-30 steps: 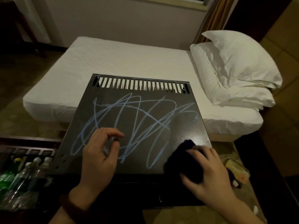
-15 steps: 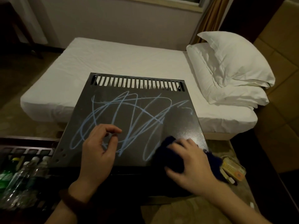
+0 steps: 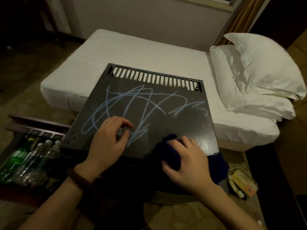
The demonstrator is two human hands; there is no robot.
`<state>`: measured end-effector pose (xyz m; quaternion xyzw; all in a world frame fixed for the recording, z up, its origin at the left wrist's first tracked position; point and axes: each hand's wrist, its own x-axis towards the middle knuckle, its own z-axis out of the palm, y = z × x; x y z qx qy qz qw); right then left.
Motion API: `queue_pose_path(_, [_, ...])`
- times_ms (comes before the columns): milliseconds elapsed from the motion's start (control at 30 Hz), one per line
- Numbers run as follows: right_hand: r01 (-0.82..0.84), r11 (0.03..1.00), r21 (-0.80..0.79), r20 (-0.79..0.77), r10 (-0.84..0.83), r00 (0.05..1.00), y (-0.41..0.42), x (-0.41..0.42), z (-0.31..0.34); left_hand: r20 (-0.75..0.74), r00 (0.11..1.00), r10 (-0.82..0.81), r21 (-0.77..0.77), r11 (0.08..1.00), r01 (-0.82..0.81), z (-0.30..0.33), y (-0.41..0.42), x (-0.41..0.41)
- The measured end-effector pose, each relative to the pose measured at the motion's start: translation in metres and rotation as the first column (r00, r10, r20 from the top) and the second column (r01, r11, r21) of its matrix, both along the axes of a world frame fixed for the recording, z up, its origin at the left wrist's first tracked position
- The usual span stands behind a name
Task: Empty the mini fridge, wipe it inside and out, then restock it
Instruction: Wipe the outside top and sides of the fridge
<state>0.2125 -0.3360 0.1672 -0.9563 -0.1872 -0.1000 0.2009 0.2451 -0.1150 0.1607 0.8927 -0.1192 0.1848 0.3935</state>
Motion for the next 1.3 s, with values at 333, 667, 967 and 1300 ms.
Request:
queue_pose_path(333, [0.011,0.999,-0.05,-0.057,-0.014,0.998,0.094,0.081,0.007,0.008,0.976,0.216,0.287,0.935,-0.209,-0.013,0.066,-0.002])
queue_pose_path(667, [-0.199,0.98,0.019,0.055,0.198,0.979,0.047,0.049,0.002,0.031,0.959,0.281,0.391,0.88,-0.271,-0.014,0.066,-0.001])
queue_pose_path(967, [-0.253,0.967,0.034,0.007,0.253,0.967,0.07,0.046,0.005,0.021,0.924,0.382,0.227,0.898,-0.377,-0.014,0.069,0.001])
queue_pose_path(1300, [-0.142,0.99,-0.01,0.036,0.142,0.989,0.148,0.085,0.004,-0.065,0.91,0.409,-0.07,0.908,-0.414,-0.014,0.075,0.005])
